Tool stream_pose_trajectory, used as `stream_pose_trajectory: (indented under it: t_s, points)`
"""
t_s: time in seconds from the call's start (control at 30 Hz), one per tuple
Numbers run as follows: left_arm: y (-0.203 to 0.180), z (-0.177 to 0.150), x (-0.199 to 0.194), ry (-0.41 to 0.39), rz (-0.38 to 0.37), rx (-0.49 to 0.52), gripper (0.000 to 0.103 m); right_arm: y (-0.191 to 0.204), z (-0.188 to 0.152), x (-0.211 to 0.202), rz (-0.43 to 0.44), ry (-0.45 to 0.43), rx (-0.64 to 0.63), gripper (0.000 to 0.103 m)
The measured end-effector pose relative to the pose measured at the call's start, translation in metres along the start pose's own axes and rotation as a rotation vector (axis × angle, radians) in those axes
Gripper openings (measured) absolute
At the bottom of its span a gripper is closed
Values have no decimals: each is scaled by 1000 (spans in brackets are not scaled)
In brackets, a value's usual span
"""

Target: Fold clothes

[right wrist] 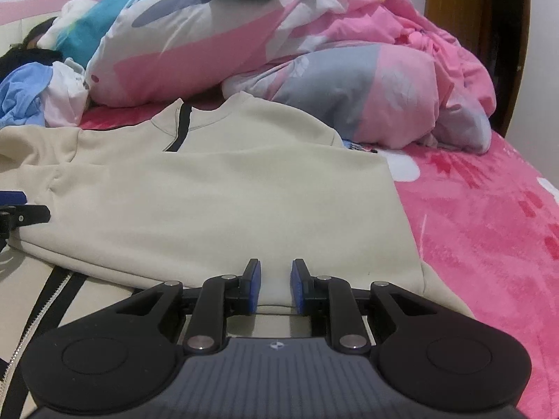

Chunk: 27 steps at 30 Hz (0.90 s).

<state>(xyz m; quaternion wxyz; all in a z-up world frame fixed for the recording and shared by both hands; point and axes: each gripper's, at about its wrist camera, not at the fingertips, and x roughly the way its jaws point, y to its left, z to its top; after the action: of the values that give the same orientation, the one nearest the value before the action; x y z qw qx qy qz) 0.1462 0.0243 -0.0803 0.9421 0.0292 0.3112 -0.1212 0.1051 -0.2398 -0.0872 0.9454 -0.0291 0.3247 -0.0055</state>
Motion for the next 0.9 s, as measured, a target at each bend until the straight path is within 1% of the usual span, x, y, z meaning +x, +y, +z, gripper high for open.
stream_pose_trajectory:
  t_s: [0.27, 0.33, 0.57, 0.67, 0.77, 0.8, 0.9]
  points:
    - [-2, 0, 1, 0, 16, 14, 69, -3, -4, 0, 10, -21, 15, 21]
    - [-3, -1, 1, -1, 20, 18, 74, -4, -4, 0, 13, -24, 19, 21]
    - [-4, -2, 0, -1, 30, 19, 83, -4, -5, 0, 13, -29, 21, 21]
    - [-4, -2, 0, -2, 37, 19, 90, -4, -5, -1, 10, -31, 18, 21]
    - [-4, -2, 1, 1, 61, 15, 102, -4, -6, -1, 9, -34, 17, 21]
    - [-3, -2, 2, 8, 75, 7, 103, -4, -6, -1, 10, -34, 19, 21]
    - [2, -2, 3, 16, 62, -20, 103, -4, -5, -1, 12, -34, 21, 21]
